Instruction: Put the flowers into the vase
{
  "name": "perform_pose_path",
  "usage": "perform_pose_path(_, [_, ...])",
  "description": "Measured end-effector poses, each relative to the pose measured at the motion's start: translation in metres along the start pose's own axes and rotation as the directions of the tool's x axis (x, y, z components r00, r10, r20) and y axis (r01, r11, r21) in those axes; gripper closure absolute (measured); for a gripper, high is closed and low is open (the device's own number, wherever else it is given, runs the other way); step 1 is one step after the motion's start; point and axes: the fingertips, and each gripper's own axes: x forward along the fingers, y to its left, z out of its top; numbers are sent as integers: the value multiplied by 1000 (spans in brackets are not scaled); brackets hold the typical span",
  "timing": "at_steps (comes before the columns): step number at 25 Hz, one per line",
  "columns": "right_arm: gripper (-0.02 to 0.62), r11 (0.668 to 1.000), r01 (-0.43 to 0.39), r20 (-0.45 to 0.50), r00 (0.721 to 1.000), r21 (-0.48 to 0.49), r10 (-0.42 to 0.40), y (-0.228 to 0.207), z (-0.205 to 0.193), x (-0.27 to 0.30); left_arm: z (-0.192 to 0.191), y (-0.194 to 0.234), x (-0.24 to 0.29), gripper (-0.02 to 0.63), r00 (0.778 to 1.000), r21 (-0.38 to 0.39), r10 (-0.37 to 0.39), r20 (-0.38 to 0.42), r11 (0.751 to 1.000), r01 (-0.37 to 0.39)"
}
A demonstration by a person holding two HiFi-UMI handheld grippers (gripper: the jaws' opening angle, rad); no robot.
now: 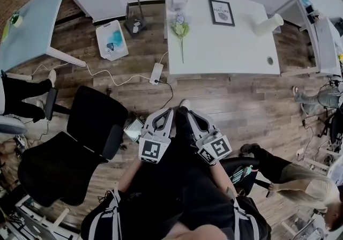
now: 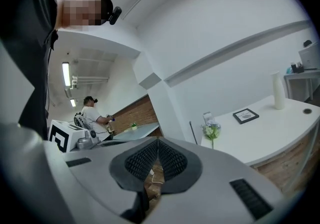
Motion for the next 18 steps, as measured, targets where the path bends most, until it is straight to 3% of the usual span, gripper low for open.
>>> perform_pose_path(8, [578,999,-22,-13,1000,37,22,-74,16,41,17,25,68,595,995,10,97,-30,995,-97])
perform_pose_path(14, [578,999,-43,-39,998,-30,42,-136,49,72,48,44,134,595,984,12,174,-33,985,-174])
perform_pose_path(18, [578,998,-65,-60,996,-4,65,-168,59,91,55,48,161,595,976,18,212,-59,977,-211])
